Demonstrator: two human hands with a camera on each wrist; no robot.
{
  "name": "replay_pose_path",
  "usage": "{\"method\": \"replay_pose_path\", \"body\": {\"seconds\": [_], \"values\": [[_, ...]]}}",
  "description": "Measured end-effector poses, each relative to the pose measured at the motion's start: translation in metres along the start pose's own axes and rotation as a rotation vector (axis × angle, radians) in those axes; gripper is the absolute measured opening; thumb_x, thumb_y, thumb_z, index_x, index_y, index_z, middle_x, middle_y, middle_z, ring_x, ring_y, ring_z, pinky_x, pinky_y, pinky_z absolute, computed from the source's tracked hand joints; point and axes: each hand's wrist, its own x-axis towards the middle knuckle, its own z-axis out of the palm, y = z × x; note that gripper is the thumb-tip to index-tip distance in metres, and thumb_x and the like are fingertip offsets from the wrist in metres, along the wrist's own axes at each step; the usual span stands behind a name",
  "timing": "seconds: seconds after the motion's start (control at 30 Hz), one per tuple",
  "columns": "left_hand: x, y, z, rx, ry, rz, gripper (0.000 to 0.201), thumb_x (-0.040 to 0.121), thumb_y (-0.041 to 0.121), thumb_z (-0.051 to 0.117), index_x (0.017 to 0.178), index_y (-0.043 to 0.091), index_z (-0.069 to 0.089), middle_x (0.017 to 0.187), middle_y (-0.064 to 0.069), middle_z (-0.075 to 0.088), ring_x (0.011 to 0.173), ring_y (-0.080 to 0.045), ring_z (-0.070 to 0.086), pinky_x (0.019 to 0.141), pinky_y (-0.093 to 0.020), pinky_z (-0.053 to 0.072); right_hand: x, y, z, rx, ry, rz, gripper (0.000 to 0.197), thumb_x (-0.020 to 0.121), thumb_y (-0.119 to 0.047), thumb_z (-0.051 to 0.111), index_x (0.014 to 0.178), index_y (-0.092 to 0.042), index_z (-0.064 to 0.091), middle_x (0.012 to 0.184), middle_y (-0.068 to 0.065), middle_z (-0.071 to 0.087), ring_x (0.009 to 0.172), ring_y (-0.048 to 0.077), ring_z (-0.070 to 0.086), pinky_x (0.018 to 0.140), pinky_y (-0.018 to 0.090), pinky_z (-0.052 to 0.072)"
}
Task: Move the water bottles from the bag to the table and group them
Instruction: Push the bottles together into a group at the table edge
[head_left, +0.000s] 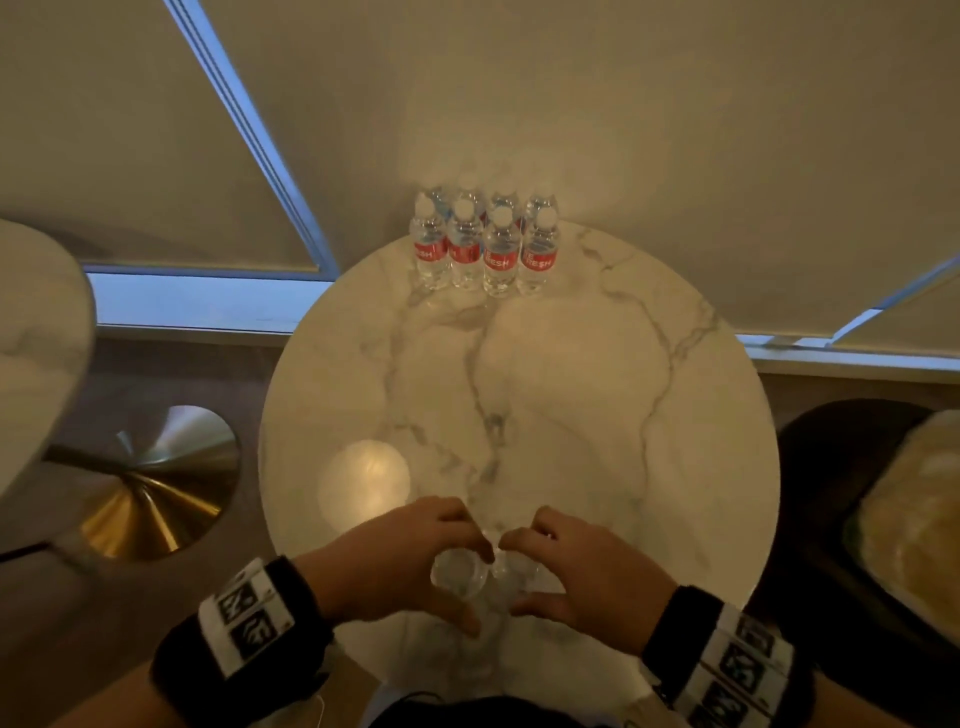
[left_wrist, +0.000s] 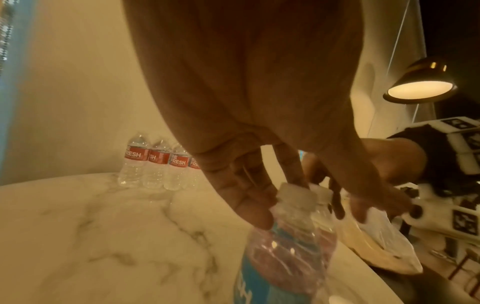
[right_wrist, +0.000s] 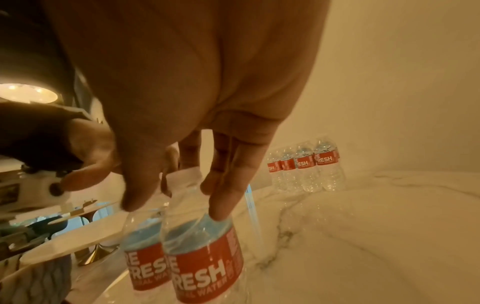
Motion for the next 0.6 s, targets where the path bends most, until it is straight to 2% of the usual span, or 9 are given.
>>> {"method": "replay_pose_path", "body": {"seconds": [0.1,0.17,0.23,0.3,0.43,0.53,0.6], "values": [[-0.002,-0.001,0.013,0.100,0.008,-0.030,0.051,0.082,0.052,0.073,0.127,0.041,0.052,0.132,0.013,0.042,0.109,-0.004,0.043,0.087,-0.011,0.039,0.003,0.000,0.010,-0.007,0.072,0.015,0.045,0.094,-0.051,0.040,0.131,-0.027,0.049,0.115,0.003,0.050,0.096,0.026,0.056,0.078,0.036,0.046],[0.001,-0.001,0.013,0.119,0.052,-0.043,0.043,0.088,0.041,0.072,0.127,0.036,0.054,0.132,0.010,0.044,0.099,0.000,0.040,0.085,-0.011,0.037,0.005,0.004,0.005,0.022,0.101,0.052,0.046,0.094,-0.050,0.039,0.129,-0.022,0.052,0.116,0.003,0.053,0.096,0.026,0.058,0.079,0.034,0.045],[0.009,0.000,0.008,0.088,0.084,-0.051,0.037,0.091,0.038,0.069,0.125,0.032,0.057,0.131,0.009,0.046,0.096,0.002,0.040,0.085,-0.010,0.038,0.006,0.015,-0.005,0.054,0.146,0.080,0.048,0.093,-0.051,0.037,0.126,-0.020,0.055,0.115,0.002,0.055,0.094,0.025,0.060,0.079,0.032,0.046],[0.022,-0.002,-0.002,0.057,0.112,-0.049,0.035,0.091,0.038,0.068,0.123,0.030,0.059,0.128,0.009,0.048,0.095,0.000,0.044,0.086,-0.012,0.040,0.010,0.030,-0.020,0.086,0.188,0.125,0.039,0.095,-0.047,0.044,0.122,-0.021,0.056,0.112,0.001,0.056,0.092,0.025,0.061,0.078,0.033,0.048],[0.068,-0.015,-0.033,0.031,0.212,0.012,0.033,0.089,0.031,0.073,0.118,0.021,0.065,0.119,-0.001,0.054,0.092,-0.007,0.050,0.085,-0.021,0.046,0.034,0.067,-0.060,0.038,0.275,0.256,0.028,0.095,-0.035,0.056,0.118,-0.019,0.057,0.107,0.004,0.057,0.087,0.033,0.062,0.074,0.041,0.048],[0.110,-0.026,-0.064,0.032,0.308,0.037,0.031,0.087,0.028,0.076,0.115,0.016,0.067,0.114,-0.005,0.055,0.092,-0.019,0.058,0.084,-0.036,0.053,0.064,0.099,-0.099,-0.001,0.324,0.359,0.029,0.095,-0.032,0.057,0.120,-0.017,0.054,0.110,0.008,0.055,0.092,0.037,0.060,0.076,0.040,0.045],[0.136,-0.032,-0.086,0.038,0.361,0.037,0.032,0.087,0.026,0.077,0.115,0.016,0.067,0.115,-0.005,0.055,0.093,-0.023,0.060,0.084,-0.040,0.054,0.090,0.124,-0.127,-0.019,0.373,0.414,0.029,0.095,-0.030,0.057,0.120,-0.016,0.054,0.112,0.010,0.055,0.096,0.037,0.059,0.077,0.038,0.041]]}}
